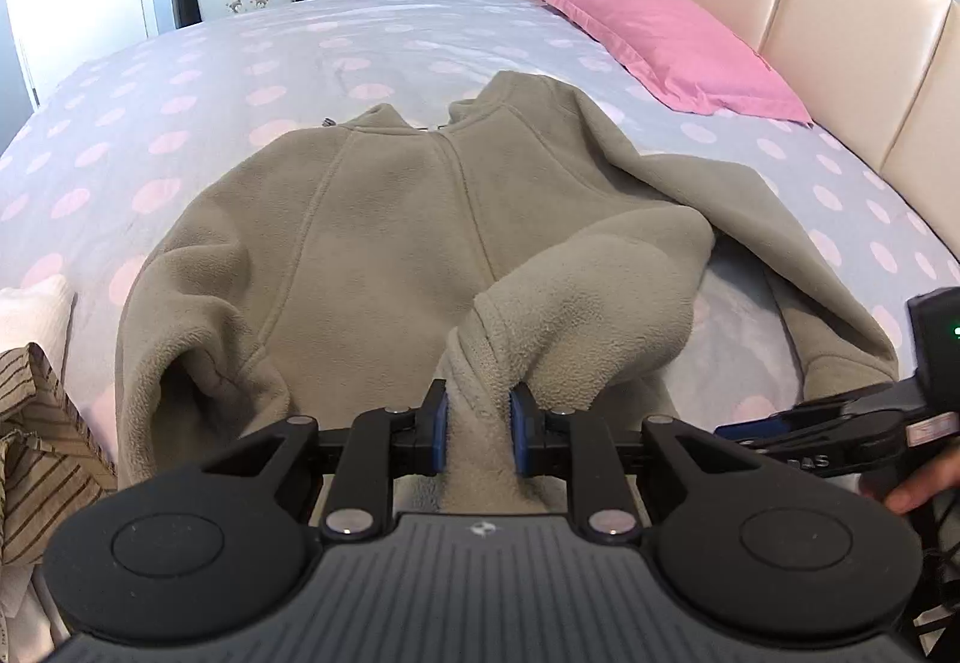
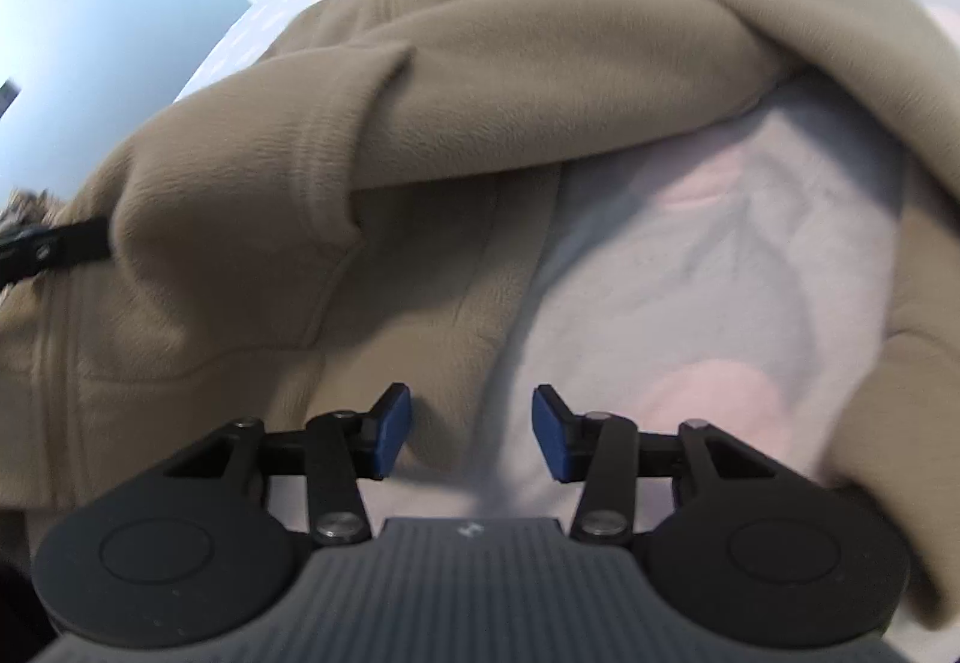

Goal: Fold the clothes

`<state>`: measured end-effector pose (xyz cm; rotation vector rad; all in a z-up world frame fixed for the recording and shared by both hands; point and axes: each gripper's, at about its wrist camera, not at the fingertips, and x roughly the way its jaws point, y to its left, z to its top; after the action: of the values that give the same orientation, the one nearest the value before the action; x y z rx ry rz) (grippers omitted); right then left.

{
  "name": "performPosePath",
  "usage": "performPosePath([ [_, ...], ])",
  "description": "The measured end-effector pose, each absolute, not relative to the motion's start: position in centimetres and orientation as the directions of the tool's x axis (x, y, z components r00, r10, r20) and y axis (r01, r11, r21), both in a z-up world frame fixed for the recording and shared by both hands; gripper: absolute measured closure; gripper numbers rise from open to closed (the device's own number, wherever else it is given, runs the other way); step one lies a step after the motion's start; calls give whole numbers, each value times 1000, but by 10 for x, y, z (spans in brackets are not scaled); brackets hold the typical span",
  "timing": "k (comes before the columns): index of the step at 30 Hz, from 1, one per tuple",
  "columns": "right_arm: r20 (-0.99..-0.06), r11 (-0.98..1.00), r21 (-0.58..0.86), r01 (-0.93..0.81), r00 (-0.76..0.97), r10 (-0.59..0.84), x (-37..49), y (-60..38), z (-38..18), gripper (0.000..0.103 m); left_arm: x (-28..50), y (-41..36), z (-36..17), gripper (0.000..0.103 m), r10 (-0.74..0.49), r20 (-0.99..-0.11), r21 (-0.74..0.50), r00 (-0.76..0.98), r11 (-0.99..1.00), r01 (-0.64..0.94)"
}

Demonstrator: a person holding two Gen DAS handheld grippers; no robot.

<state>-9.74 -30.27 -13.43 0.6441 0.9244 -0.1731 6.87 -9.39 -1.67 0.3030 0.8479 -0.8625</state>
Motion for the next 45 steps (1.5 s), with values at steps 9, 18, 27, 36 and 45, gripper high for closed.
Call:
performPosePath([
  [9, -743, 704, 557, 440, 642, 186, -101, -308, -127, 88, 73, -89, -16, 84, -572, -766, -162, 293, 613, 774],
  [18, -813, 837, 391, 382, 570, 119, -204, -322, -18, 90, 10, -107, -25, 74, -563, -816, -170, 131, 450, 877],
  [27, -944, 893, 131, 431, 328, -19, -256, -335, -34, 90, -82, -102, -44, 53, -485, -869, -21, 101, 239, 971],
  [36, -993, 941, 34, 338, 121, -8, -243, -344, -79, 89, -84, -100, -91, 53, -409, -910, -62, 71, 301, 952],
  [45, -942, 797, 183, 576, 335, -27, -271, -417, -21, 58, -50, -105, -51, 53, -511, -851, -87, 121, 364, 927],
])
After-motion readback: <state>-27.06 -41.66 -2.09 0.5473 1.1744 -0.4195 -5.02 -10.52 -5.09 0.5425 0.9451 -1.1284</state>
